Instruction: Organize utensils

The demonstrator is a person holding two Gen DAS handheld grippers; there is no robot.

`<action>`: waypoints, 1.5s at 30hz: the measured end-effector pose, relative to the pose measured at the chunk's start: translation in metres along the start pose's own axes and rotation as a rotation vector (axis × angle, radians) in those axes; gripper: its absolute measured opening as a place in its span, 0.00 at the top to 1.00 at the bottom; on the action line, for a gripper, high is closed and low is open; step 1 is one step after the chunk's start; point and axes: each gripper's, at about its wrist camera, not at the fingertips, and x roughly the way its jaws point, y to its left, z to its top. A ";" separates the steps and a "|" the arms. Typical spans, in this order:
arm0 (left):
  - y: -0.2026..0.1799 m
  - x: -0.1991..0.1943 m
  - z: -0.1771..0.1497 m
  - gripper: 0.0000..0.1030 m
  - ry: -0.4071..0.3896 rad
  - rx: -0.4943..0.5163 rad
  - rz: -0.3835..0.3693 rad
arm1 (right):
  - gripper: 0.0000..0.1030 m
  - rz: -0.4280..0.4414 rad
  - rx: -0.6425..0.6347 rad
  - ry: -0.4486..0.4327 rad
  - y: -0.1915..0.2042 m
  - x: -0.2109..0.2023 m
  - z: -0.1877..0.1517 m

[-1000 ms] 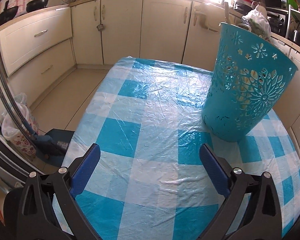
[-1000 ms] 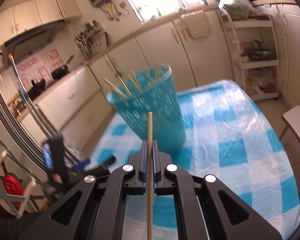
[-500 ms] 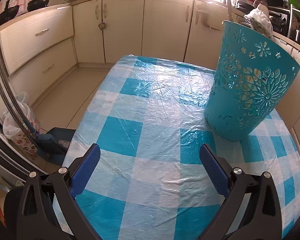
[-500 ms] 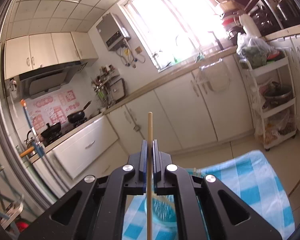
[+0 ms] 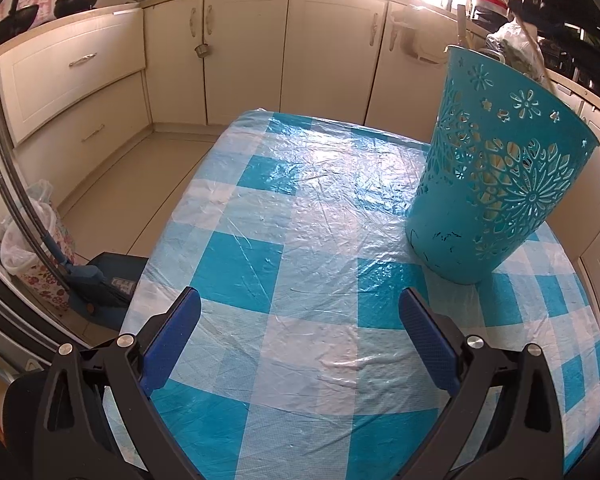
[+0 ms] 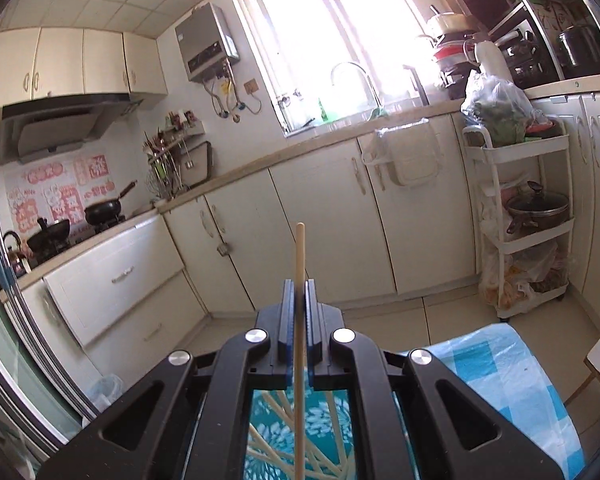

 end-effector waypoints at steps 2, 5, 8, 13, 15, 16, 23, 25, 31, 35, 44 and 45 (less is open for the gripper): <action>0.000 0.000 0.000 0.07 -0.001 -0.002 0.001 | 0.95 -0.001 -0.033 0.019 0.003 -0.005 -0.010; 0.001 0.000 0.000 0.07 -0.002 -0.008 0.002 | 0.90 -0.005 -0.065 0.049 0.004 -0.015 -0.022; 0.001 -0.002 0.000 0.07 -0.007 -0.014 0.000 | 0.86 0.000 -0.057 0.083 0.003 -0.034 -0.032; 0.003 -0.018 0.002 0.07 0.001 0.008 0.023 | 0.53 -0.005 -0.042 0.134 0.002 -0.087 -0.051; 0.004 -0.036 0.005 0.07 -0.016 0.013 0.025 | 0.35 -0.031 -0.030 0.167 0.001 -0.108 -0.057; 0.003 -0.048 0.007 0.07 -0.028 0.019 0.028 | 0.28 -0.045 -0.026 0.189 0.001 -0.116 -0.059; -0.010 -0.140 0.014 0.07 -0.108 0.078 0.046 | 0.07 -0.183 -0.022 0.266 0.012 -0.177 -0.062; -0.015 -0.165 0.013 0.07 -0.122 0.086 0.038 | 0.07 -0.203 -0.043 0.275 0.021 -0.191 -0.060; -0.021 -0.226 0.008 0.07 -0.164 0.085 0.084 | 0.07 -0.242 -0.048 0.246 0.035 -0.234 -0.050; -0.022 -0.265 0.010 0.07 -0.182 0.079 0.076 | 0.07 -0.239 -0.042 0.228 0.046 -0.259 -0.040; -0.039 -0.355 -0.003 0.07 -0.173 0.161 0.040 | 0.07 -0.137 0.019 0.170 0.084 -0.336 -0.019; -0.039 -0.368 -0.009 0.07 -0.207 0.158 0.047 | 0.07 -0.128 0.017 0.162 0.088 -0.344 -0.021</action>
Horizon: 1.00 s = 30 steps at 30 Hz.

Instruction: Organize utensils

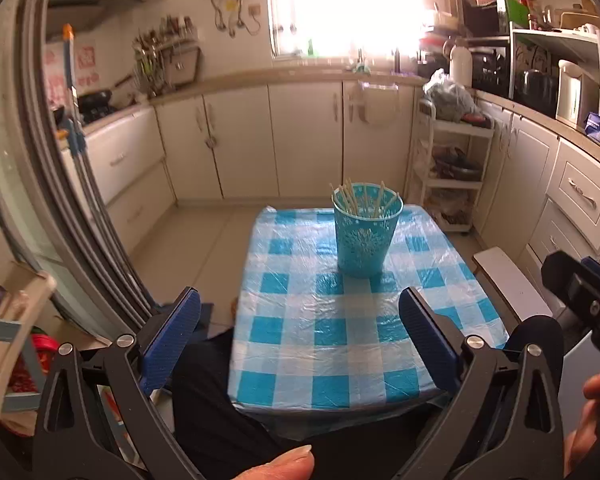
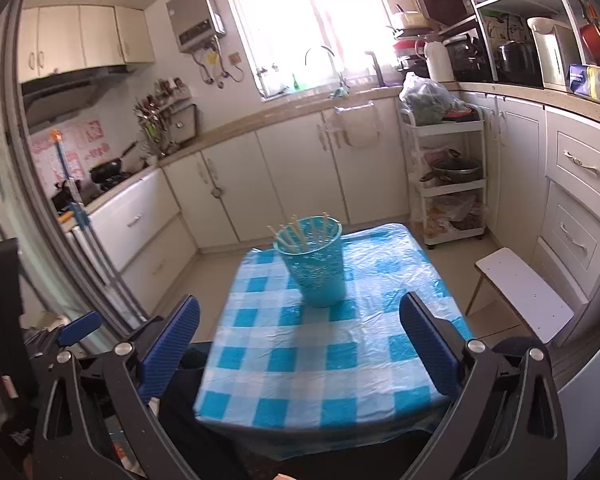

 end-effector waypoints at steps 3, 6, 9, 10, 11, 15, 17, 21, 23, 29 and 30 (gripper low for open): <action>0.002 -0.029 -0.006 0.07 -0.051 -0.029 -0.015 | 0.07 -0.021 -0.015 -0.049 0.009 -0.026 -0.013; 0.003 -0.048 -0.008 0.07 -0.074 -0.038 -0.002 | 0.07 -0.040 -0.047 -0.100 0.017 -0.049 -0.020; 0.008 -0.062 -0.010 0.07 -0.093 -0.056 -0.003 | 0.07 -0.045 -0.070 -0.149 0.023 -0.065 -0.022; 0.010 -0.066 -0.010 0.07 -0.100 -0.060 -0.002 | 0.07 -0.046 -0.078 -0.162 0.025 -0.069 -0.022; 0.012 -0.070 -0.011 0.07 -0.109 -0.064 0.001 | 0.07 -0.044 -0.087 -0.172 0.027 -0.072 -0.022; 0.017 -0.081 -0.012 0.07 -0.131 -0.080 0.005 | 0.07 -0.031 -0.114 -0.195 0.034 -0.078 -0.023; 0.020 -0.083 -0.012 0.07 -0.135 -0.085 0.011 | 0.07 -0.030 -0.114 -0.198 0.033 -0.079 -0.024; 0.022 -0.084 -0.013 0.07 -0.133 -0.089 0.022 | 0.07 -0.029 -0.107 -0.194 0.031 -0.079 -0.026; 0.023 -0.084 -0.013 0.07 -0.130 -0.091 0.024 | 0.07 -0.028 -0.109 -0.189 0.032 -0.080 -0.026; 0.023 -0.083 -0.014 0.07 -0.131 -0.092 0.025 | 0.07 -0.021 -0.118 -0.182 0.035 -0.081 -0.027; 0.024 -0.083 -0.014 0.07 -0.131 -0.092 0.024 | 0.07 -0.020 -0.119 -0.181 0.036 -0.081 -0.027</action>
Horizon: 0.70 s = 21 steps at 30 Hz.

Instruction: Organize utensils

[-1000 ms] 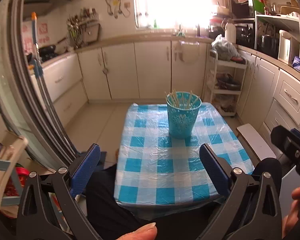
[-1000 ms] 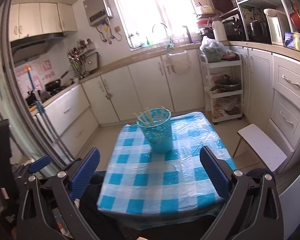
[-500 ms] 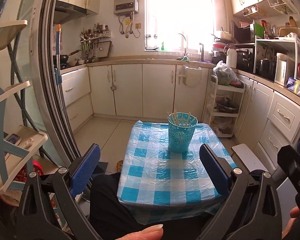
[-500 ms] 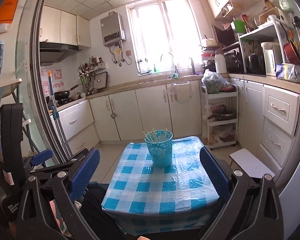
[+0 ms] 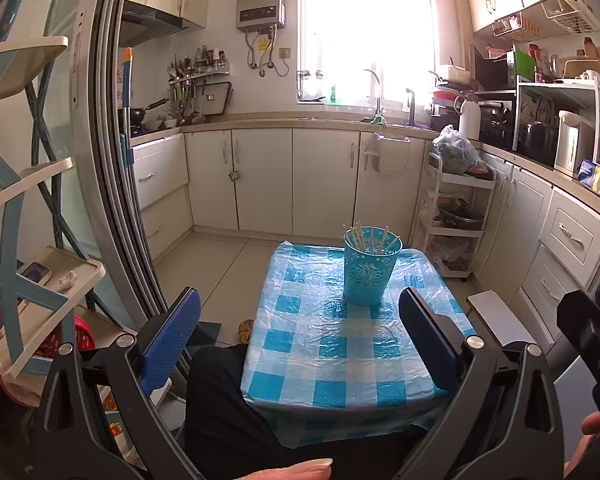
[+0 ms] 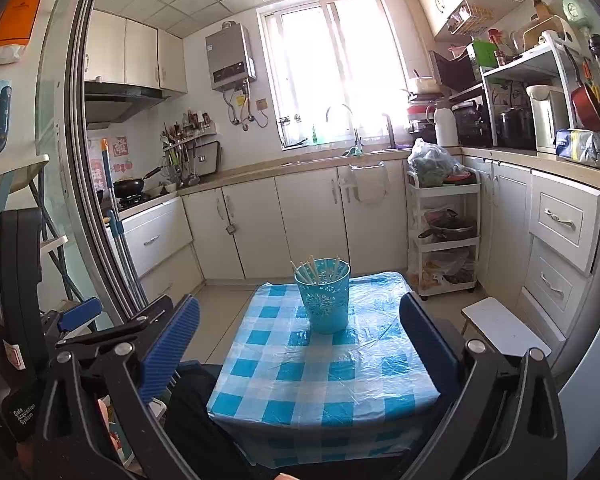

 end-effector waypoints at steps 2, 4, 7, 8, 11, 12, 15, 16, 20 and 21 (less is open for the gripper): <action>0.000 0.000 0.000 0.07 0.001 -0.002 -0.002 | 0.07 0.002 -0.003 0.001 0.001 0.000 0.000; 0.000 0.000 0.000 0.07 0.002 -0.004 -0.002 | 0.07 0.004 -0.003 0.003 0.000 0.000 0.001; 0.000 0.000 -0.001 0.07 0.001 0.000 -0.002 | 0.07 0.006 -0.001 0.009 -0.001 0.001 0.001; -0.001 0.000 -0.001 0.07 0.001 0.000 -0.002 | 0.07 0.007 0.000 0.011 0.000 0.001 0.000; -0.003 -0.001 -0.003 0.07 0.002 0.002 -0.003 | 0.07 0.010 -0.001 0.017 0.000 0.002 0.000; -0.003 -0.001 -0.003 0.07 0.002 0.002 -0.002 | 0.07 0.010 -0.001 0.017 0.001 0.002 0.000; -0.004 -0.001 -0.004 0.07 0.004 0.000 -0.003 | 0.07 0.010 0.000 0.017 0.001 0.002 0.000; -0.003 -0.001 -0.003 0.07 0.004 0.001 -0.002 | 0.07 0.010 0.000 0.018 0.001 0.002 0.000; -0.005 -0.001 -0.005 0.07 0.007 0.001 -0.005 | 0.07 0.011 0.001 0.021 0.001 0.002 0.000; -0.006 0.000 -0.005 0.07 0.009 0.000 -0.009 | 0.07 0.012 0.001 0.022 0.001 0.002 0.000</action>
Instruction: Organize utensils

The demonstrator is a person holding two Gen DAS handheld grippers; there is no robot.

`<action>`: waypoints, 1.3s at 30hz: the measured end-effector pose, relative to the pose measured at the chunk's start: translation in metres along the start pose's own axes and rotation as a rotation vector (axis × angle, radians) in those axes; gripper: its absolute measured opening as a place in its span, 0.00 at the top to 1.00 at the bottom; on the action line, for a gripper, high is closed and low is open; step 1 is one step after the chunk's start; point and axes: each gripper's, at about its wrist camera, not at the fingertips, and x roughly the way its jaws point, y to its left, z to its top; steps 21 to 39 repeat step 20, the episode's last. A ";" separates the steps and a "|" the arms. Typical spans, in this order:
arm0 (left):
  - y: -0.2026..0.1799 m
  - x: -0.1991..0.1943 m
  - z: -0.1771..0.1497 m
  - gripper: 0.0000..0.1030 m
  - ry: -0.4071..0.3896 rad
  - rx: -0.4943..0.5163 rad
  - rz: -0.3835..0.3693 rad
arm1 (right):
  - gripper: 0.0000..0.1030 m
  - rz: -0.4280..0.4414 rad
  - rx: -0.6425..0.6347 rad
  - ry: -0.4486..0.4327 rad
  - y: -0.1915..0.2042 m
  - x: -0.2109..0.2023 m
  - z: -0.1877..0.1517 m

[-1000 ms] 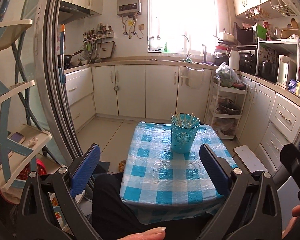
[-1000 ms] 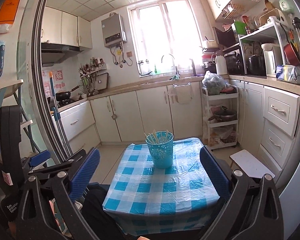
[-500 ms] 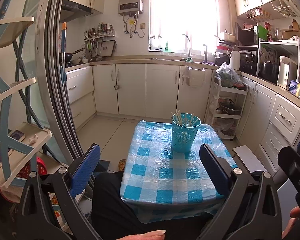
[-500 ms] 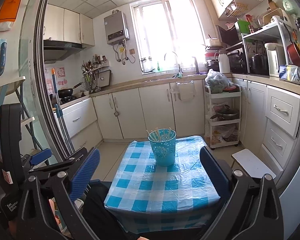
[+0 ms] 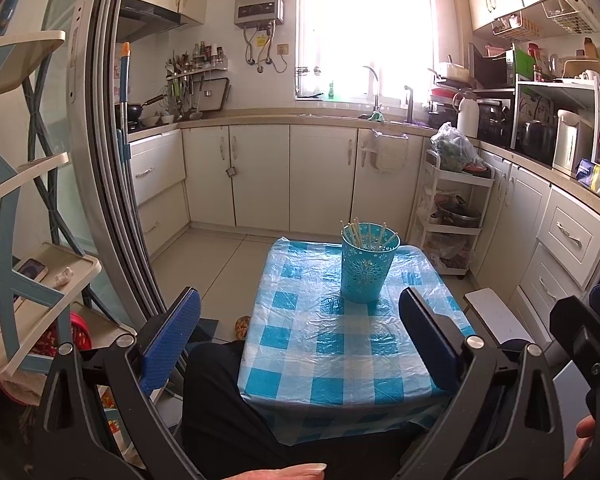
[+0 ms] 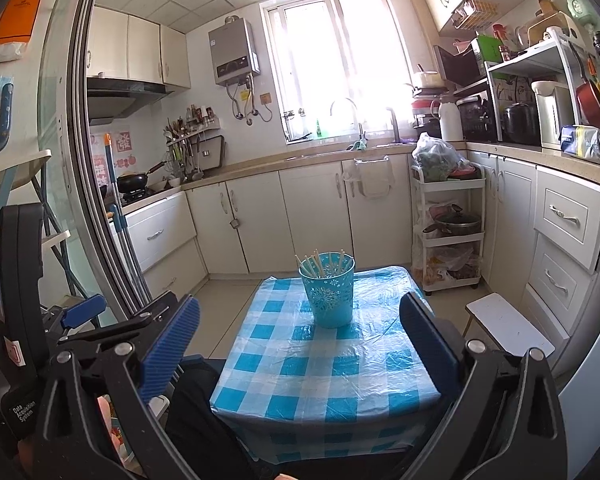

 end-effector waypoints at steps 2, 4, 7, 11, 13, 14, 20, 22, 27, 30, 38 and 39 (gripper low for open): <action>-0.001 0.001 -0.002 0.07 0.006 -0.004 -0.011 | 0.07 0.002 0.001 0.005 0.000 0.001 -0.001; -0.001 0.003 -0.004 0.07 0.008 -0.010 -0.016 | 0.07 0.003 0.003 0.015 0.000 0.004 -0.002; 0.001 0.002 -0.004 0.07 -0.004 -0.021 -0.007 | 0.07 0.005 0.010 0.028 -0.001 0.007 -0.004; -0.001 0.011 -0.006 0.07 0.014 -0.005 0.006 | 0.07 0.008 0.021 0.054 -0.005 0.017 -0.005; -0.001 0.020 -0.006 0.07 0.041 -0.002 -0.005 | 0.07 0.010 0.037 0.089 -0.010 0.032 -0.006; 0.000 0.026 -0.007 0.07 0.056 0.000 -0.009 | 0.07 0.000 0.041 0.103 -0.013 0.041 -0.008; 0.003 0.063 -0.011 0.07 0.114 -0.004 0.003 | 0.07 -0.055 0.048 0.201 -0.035 0.110 -0.027; 0.003 0.063 -0.011 0.07 0.114 -0.004 0.003 | 0.07 -0.055 0.048 0.201 -0.035 0.110 -0.027; 0.003 0.063 -0.011 0.07 0.114 -0.004 0.003 | 0.07 -0.055 0.048 0.201 -0.035 0.110 -0.027; 0.003 0.063 -0.011 0.07 0.114 -0.004 0.003 | 0.07 -0.055 0.048 0.201 -0.035 0.110 -0.027; 0.003 0.063 -0.011 0.07 0.114 -0.004 0.003 | 0.07 -0.055 0.048 0.201 -0.035 0.110 -0.027; 0.003 0.063 -0.011 0.07 0.114 -0.004 0.003 | 0.07 -0.055 0.048 0.201 -0.035 0.110 -0.027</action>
